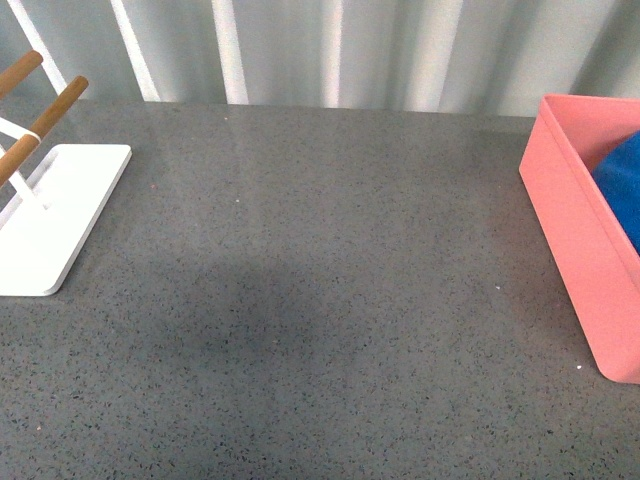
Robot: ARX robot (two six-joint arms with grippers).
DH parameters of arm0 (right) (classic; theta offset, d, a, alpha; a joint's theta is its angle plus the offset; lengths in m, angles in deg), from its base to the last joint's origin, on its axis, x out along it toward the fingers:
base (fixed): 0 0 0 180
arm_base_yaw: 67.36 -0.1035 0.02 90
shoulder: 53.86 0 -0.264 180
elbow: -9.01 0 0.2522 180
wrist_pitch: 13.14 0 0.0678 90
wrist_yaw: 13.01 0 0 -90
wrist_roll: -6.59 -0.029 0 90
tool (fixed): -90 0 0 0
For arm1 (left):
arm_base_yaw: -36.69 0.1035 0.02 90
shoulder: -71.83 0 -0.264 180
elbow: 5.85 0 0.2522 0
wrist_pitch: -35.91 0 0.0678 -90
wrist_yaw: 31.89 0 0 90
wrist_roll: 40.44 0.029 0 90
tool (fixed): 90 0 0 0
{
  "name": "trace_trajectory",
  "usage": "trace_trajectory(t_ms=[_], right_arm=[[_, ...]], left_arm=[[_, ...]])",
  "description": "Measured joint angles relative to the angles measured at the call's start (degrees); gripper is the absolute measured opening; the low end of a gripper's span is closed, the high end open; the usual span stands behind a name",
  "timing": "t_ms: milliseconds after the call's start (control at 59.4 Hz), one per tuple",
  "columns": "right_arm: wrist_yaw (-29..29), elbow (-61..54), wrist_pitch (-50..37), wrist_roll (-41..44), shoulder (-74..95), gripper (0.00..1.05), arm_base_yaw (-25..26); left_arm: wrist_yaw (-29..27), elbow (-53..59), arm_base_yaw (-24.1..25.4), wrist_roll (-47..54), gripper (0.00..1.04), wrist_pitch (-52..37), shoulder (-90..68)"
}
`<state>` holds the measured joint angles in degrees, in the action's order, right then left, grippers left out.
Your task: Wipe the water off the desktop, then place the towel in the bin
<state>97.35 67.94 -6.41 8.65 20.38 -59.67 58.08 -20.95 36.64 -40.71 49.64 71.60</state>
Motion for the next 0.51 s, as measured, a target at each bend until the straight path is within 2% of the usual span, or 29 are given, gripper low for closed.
trace_trajectory(t_ms=[303, 320, 337, 404, 455, 505], right_arm=[[-7.7, -18.8, 0.8, 3.4, -20.5, 0.98, -12.5], [-9.4, -19.8, -0.2, 3.5, -21.2, 0.97, -13.5], [-11.0, -20.6, -1.7, 3.2, -21.5, 0.96, -14.1], [-24.3, -28.5, -18.3, 1.0, -24.0, 0.82, -17.5], [-28.5, -32.9, -26.2, 0.2, -26.1, 0.71, -17.4], [-28.7, -34.9, -28.3, -0.3, -28.0, 0.62, -16.6]], left_arm=[[0.0, 0.0, 0.0, 0.0, 0.98, 0.0, 0.0], [0.0, 0.0, 0.0, 0.0, 0.98, 0.0, 0.0], [0.0, 0.0, 0.0, 0.0, 0.98, 0.0, 0.0], [0.0, 0.0, 0.0, 0.0, 0.98, 0.0, 0.0], [0.0, 0.0, 0.0, 0.0, 0.98, 0.0, 0.0], [0.0, 0.0, 0.0, 0.0, 0.98, 0.0, 0.0]])
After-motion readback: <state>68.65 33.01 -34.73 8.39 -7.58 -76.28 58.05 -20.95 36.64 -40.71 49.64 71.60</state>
